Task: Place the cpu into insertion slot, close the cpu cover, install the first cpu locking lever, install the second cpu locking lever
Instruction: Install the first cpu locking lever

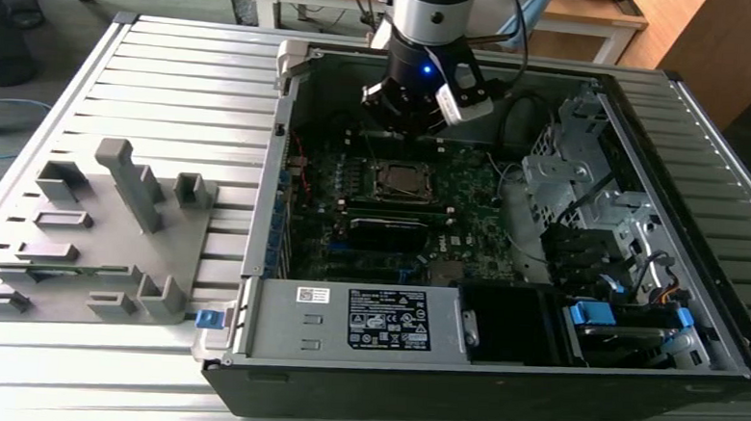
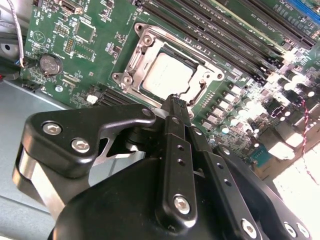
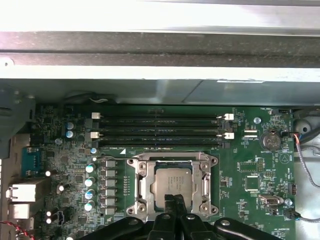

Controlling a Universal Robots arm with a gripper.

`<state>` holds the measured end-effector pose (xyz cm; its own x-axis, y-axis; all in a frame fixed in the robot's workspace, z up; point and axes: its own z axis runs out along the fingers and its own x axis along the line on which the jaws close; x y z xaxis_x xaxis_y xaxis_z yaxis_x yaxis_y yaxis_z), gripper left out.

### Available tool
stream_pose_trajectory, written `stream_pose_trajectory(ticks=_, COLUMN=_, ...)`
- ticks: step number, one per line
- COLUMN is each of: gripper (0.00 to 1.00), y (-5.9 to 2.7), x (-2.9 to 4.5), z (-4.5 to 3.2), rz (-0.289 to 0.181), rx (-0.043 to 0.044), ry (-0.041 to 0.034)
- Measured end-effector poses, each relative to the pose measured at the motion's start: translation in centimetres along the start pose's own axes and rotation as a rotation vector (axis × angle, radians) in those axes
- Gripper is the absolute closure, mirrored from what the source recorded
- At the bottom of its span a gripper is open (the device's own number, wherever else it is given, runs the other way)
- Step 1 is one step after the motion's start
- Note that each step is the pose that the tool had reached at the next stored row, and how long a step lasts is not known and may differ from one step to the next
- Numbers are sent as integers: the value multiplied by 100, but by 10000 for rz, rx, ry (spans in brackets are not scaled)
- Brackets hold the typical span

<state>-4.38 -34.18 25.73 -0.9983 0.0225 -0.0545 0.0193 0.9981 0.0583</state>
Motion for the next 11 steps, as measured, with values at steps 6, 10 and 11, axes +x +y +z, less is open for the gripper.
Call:
stream_pose_trajectory(ticks=6, gripper=90, y=-1, x=33, z=-1, rz=-1, rx=-1, ry=0)
stream_pose_trajectory(ticks=10, gripper=90, y=-1, x=38, z=0, rz=1, rx=-1, ry=0)
stream_pose_trajectory(ticks=11, gripper=90, y=-1, x=42, z=0, rz=1, rx=-1, ry=0)
